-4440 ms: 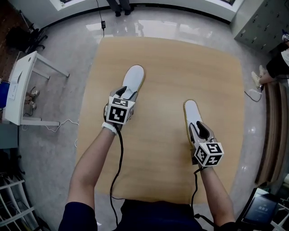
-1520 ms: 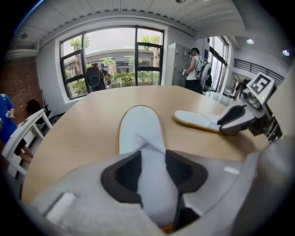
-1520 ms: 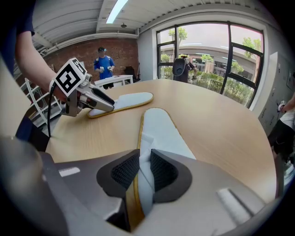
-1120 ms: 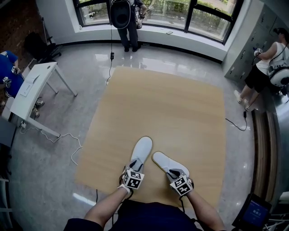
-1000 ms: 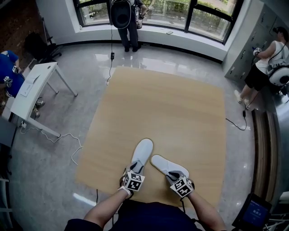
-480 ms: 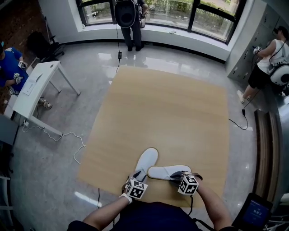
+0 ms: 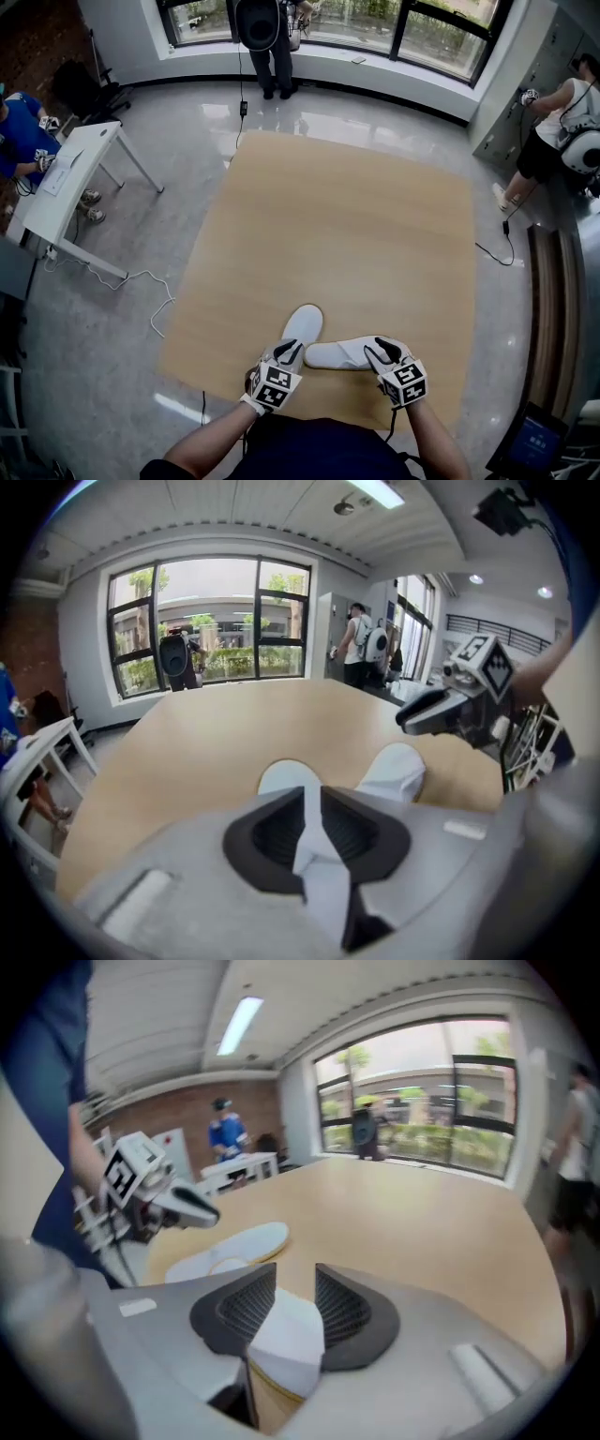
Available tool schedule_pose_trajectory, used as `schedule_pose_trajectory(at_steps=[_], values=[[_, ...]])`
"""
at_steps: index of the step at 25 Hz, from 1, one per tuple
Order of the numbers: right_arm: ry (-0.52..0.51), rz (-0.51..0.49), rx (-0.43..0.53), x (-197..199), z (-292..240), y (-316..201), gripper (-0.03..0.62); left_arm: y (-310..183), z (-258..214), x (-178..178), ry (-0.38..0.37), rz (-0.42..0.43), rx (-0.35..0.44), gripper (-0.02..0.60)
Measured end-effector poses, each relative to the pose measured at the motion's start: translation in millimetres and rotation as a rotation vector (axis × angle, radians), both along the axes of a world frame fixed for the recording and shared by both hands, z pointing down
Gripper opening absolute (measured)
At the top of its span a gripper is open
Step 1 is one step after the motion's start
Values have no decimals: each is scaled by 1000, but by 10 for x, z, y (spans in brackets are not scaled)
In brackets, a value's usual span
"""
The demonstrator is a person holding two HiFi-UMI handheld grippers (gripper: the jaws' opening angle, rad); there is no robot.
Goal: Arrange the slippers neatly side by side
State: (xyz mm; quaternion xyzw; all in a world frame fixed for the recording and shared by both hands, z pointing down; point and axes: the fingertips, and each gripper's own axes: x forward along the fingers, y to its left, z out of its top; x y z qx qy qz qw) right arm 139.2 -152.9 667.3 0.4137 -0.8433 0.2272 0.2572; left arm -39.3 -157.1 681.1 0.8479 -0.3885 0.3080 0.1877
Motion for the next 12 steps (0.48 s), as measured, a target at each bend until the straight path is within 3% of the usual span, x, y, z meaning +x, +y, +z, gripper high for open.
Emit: schedule_pose_trajectory(at_steps=[2,3,5,7,12], values=[[-53,342,-25,421,48,-102,214,-191,-23,-96,5,-40,-16,78],[-69,485,-50,618,110,-91,227,-273,-8,-126,-2,-47,-25,97],[-108,680,-122,882,274,1,238,-377,71,-133,-27,-33,-51,136],[-135,739,-183,936,432,75,241,-397,211,-95,-54,9,-87,159],[20,562,-231,639,820,135,246,-220,693,-58,-110,63,-195,164]])
